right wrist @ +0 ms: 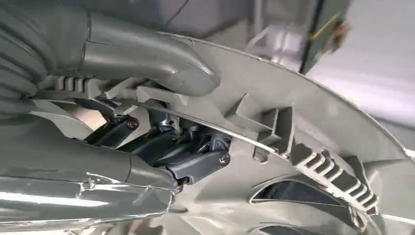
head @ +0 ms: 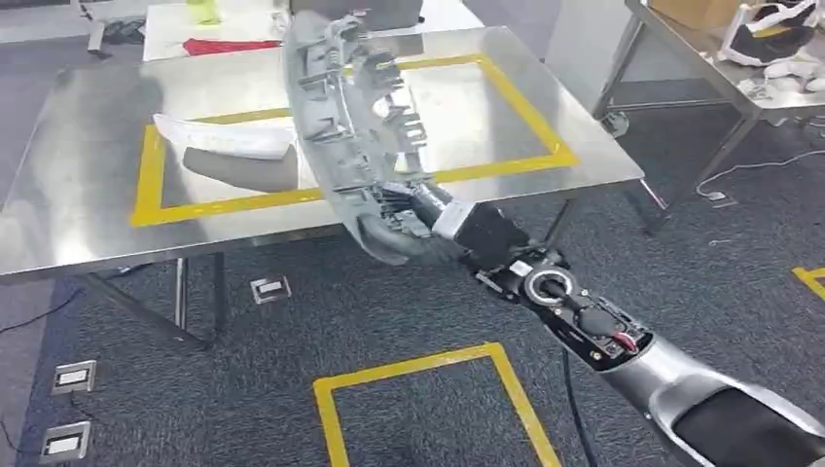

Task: Take the parts from the cabinet and place them on the table.

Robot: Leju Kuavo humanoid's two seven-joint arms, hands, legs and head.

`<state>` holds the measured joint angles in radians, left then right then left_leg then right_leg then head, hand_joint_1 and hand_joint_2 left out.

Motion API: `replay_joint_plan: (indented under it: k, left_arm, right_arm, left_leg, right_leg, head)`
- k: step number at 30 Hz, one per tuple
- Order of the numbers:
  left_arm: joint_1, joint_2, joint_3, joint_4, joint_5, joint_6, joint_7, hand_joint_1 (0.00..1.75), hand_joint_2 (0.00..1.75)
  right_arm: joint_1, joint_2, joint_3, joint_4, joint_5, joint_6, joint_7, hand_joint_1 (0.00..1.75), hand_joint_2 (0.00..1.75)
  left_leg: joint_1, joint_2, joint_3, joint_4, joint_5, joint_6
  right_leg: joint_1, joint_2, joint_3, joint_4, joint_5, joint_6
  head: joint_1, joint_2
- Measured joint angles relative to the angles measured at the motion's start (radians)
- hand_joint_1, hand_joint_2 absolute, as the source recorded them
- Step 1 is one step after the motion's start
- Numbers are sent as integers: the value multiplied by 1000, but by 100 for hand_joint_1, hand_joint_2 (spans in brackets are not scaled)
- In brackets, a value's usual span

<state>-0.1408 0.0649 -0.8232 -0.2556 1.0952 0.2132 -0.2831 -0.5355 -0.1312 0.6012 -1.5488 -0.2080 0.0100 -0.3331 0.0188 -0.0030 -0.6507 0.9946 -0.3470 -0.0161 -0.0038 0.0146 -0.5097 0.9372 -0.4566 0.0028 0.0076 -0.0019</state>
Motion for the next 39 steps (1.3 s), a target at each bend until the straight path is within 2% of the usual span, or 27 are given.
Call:
replay_joint_plan:
  k: [1, 2, 3, 5, 7, 8, 9, 11, 12, 13, 15, 16, 17, 18, 20, 21, 22, 24, 25, 26, 27, 28, 31, 32, 36, 37, 39]
  left_arm:
    - [-2, 0, 0, 0, 4, 1, 0, 0, 175]
    - [-5, -1, 0, 0, 6, 3, 0, 0, 175]
    - [-3, -1, 0, 0, 9, 3, -2, 0, 175]
    - [3, -2, 0, 0, 11, 5, -4, 0, 175]
    - [4, -2, 0, 0, 11, 5, -6, 0, 175]
    - [2, 0, 0, 1, 12, 5, -8, 0, 175]
    - [1, 0, 0, 1, 12, 5, -8, 0, 175]
    - [1, 1, 0, 1, 8, 3, -7, 0, 175]
    - [2, 1, 0, 1, 7, 1, -7, 0, 175]
    - [3, 0, 0, 1, 6, -1, -6, 0, 175]
    - [3, -2, 0, 1, 5, -3, -5, 0, 175]
    - [1, -4, 0, 1, 5, -3, -4, 0, 175]
    - [1, -4, 0, 1, 6, -3, -4, 0, 175]
    - [0, -4, 0, 1, 7, -3, -4, 0, 175]
    - [2, -4, 0, 1, 10, -3, -5, 0, 175]
    - [1, -2, 0, 1, 12, -3, -8, 0, 175]
    - [0, -3, 0, 1, 14, -3, -10, 0, 175]
    - [0, -3, 0, 1, 17, -3, -11, 0, 175]
    - [3, -3, 0, 1, 20, -3, -11, 0, 175]
    - [4, -3, 0, 1, 22, -3, -11, 0, 175]
    - [5, -3, 0, 2, 24, -3, -12, 0, 175]
    - [5, -1, -1, 2, 26, -3, -12, 0, 175]
    - [5, 8, -1, 3, 33, -3, -17, 0, 175]
    - [3, 11, 0, 4, 35, -3, -19, 0, 175]
    - [-2, 10, -1, 4, 34, -5, -23, 0, 175]
    - [-3, 11, -1, 4, 32, -6, -23, 0, 175]
    - [-10, 12, -1, 5, 31, -6, -22, 0, 175]
  right_arm:
    - [-39, -12, 0, 1, 9, -8, 5, 175, 175]
    - [-75, -22, -4, 1, 37, -38, 16, 175, 175]
    - [-105, -31, -6, 3, 60, -60, 26, 175, 175]
    - [-153, -53, -3, 6, 87, -82, 51, 175, 175]
    - [-172, -65, -2, 10, 93, -87, 60, 175, 175]
    - [-198, -82, 3, 15, 98, -88, 62, 175, 175]
    - [-212, -92, 9, 18, 105, -89, 66, 175, 175]
    - [-228, -112, 16, 21, 132, -105, 92, 175, 175]
    - [-229, -121, 18, 23, 142, -111, 102, 175, 175]
    - [-232, -129, 19, 24, 150, -113, 109, 175, 175]
    - [-250, -143, 21, 28, 163, -117, 120, 175, 175]
    - [-266, -151, 26, 31, 174, -119, 124, 175, 175]
    - [-283, -157, 33, 34, 190, -120, 129, 175, 175]
    - [-291, -160, 37, 36, 205, -121, 133, 175, 175]
    - [-297, -164, 46, 42, 258, -128, 146, 175, 175]
    - [-299, -164, 53, 46, 295, -131, 153, 175, 175]
    - [-306, -164, 60, 51, 335, -137, 160, 175, 175]
    - [-328, -165, 84, 71, 432, -157, 174, 175, 175]
    - [-335, -165, 102, 80, 479, -160, 181, 175, 175]
    - [-339, -165, 118, 88, 525, -160, 188, 175, 175]
    - [-342, -164, 137, 101, 581, -159, 195, 175, 175]
    - [-346, -162, 159, 118, 646, -156, 201, 175, 175]
    - [-380, -142, 220, 179, 826, -141, 207, 175, 175]
    - [-396, -132, 243, 201, 866, -136, 205, 175, 175]
    - [-421, -113, 309, 270, 965, -112, 207, 175, 175]
    - [-428, -111, 322, 285, 977, -102, 208, 175, 175]
    - [-439, -108, 353, 321, 997, -84, 208, 175, 175]
  left_leg:
    - [-7, 0, 7, -31, -25, 4]
    - [-9, 0, 8, -34, -32, 17]
    - [-9, -3, 8, -40, -29, 24]
    - [-10, -3, 27, -41, -36, 38]
    - [-7, -5, 42, -46, -42, 45]
    - [-9, -6, 53, -45, -51, 53]
    - [-11, -7, 59, -45, -57, 55]
    - [-13, -10, 78, -45, -72, 56]
    - [-13, -13, 92, -45, -82, 56]
    - [-13, -16, 107, -45, -92, 55]
    - [-14, -18, 128, -46, -110, 49]
    - [-18, -18, 132, -41, -117, 44]
    - [-19, -20, 127, -43, -119, 40]
    - [-19, -19, 123, -48, -123, 35]
    - [-23, -19, 145, -54, -128, 27]
    - [-22, -17, 139, -35, -134, 24]
    - [-22, -15, 108, 23, -136, 21]
    - [-21, -13, -2, 194, -190, 15]
    - [-21, -13, -52, 260, -221, 12]
    - [-22, -13, -83, 287, -228, 10]
    - [-22, -12, -92, 270, -212, 10]
    - [-22, -11, -82, 211, -168, 12]
    - [-27, -5, -9, -46, 18, 35]
    - [-31, -7, -10, -66, -4, 38]
    - [-23, -9, 23, -75, 0, 54]
    - [-23, -9, 32, -75, -5, 60]
    - [-22, -11, 41, -75, -14, 66]
  right_leg:
    - [1, 1, 1, 5, -4, 6]
    - [4, 2, -9, 5, -8, 10]
    - [4, 1, -1, 5, -11, 17]
    - [1, 1, 12, 2, -21, 29]
    - [-2, -6, -12, 50, -34, 35]
    - [-4, -7, -83, 180, -67, 43]
    - [-5, -7, -135, 261, -95, 45]
    - [-4, -7, -207, 345, -124, 44]
    - [-4, -7, -208, 319, -99, 42]
    - [-4, -7, -192, 253, -48, 37]
    - [1, -8, -142, 80, 86, 23]
    - [8, -8, -138, 31, 103, 17]
    - [8, -8, -133, 11, 68, 17]
    - [8, -7, -116, 15, 89, 12]
    - [5, -7, -101, 5, 82, 2]
    - [-1, -8, -86, -4, 82, 1]
    - [-1, -9, -78, -9, 79, -3]
    - [-2, -10, -73, -10, 71, -9]
    - [-1, -9, -67, -10, 64, -10]
    - [-1, -7, -59, -10, 57, -10]
    - [-1, -7, -48, -9, 49, -9]
    - [-1, -7, -35, -9, 39, -9]
    - [2, -6, -5, -8, 12, -5]
    - [6, 0, -5, -2, 5, 2]
    - [5, -2, 6, 6, -17, 23]
    - [5, -5, -9, 44, -29, 29]
    - [0, -7, -89, 202, -86, 38]
  head:
    - [-6, 0]
    - [-8, 0]
    - [2, 0]
    - [3, 0]
    - [10, 0]
    - [23, 0]
    - [28, 0]
    - [30, 0]
    - [34, 0]
    - [38, 0]
    - [46, 0]
    - [46, 0]
    - [48, 0]
    - [45, 0]
    - [41, 0]
    - [40, 0]
    - [33, 0]
    - [24, 0]
    - [22, 0]
    - [20, 0]
    - [16, 0]
    - [13, 0]
    - [6, 0]
    - [2, 0]
    - [7, 0]
    - [10, 0]
    - [17, 0]
